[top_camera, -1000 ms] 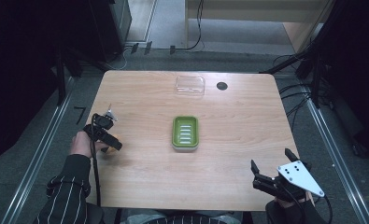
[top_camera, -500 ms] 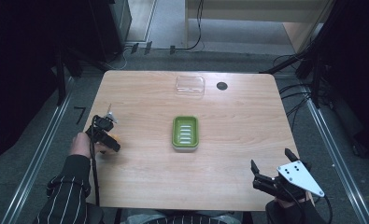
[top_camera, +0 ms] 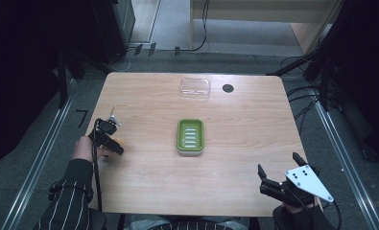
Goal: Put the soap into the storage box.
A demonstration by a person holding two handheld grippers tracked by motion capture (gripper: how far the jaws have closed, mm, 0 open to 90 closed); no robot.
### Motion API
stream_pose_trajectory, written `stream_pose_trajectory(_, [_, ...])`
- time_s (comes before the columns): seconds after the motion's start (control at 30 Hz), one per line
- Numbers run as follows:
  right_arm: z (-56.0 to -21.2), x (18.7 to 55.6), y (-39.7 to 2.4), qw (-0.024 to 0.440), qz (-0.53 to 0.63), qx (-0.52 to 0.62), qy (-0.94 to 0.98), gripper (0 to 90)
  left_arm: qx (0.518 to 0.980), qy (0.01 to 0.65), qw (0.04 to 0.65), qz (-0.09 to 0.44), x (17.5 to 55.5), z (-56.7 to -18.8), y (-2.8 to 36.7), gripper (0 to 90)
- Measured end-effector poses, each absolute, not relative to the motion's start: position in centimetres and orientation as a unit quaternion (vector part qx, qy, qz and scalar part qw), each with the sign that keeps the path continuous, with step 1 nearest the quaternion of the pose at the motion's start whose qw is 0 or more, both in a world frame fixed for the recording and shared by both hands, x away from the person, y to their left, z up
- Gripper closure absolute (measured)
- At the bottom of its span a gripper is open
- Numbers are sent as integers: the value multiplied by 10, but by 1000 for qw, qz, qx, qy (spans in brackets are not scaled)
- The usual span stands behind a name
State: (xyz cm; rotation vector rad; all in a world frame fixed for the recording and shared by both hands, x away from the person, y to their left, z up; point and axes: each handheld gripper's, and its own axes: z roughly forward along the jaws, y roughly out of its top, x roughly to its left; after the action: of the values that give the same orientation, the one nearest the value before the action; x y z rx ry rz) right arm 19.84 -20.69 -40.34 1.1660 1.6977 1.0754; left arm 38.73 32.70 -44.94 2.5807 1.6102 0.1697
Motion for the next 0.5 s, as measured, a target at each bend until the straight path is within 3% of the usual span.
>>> stream_pose_trajectory(0.5, [-403, 198, -207, 398, 425, 461, 670, 0, 843, 532, 49, 61, 385, -449, 327, 275])
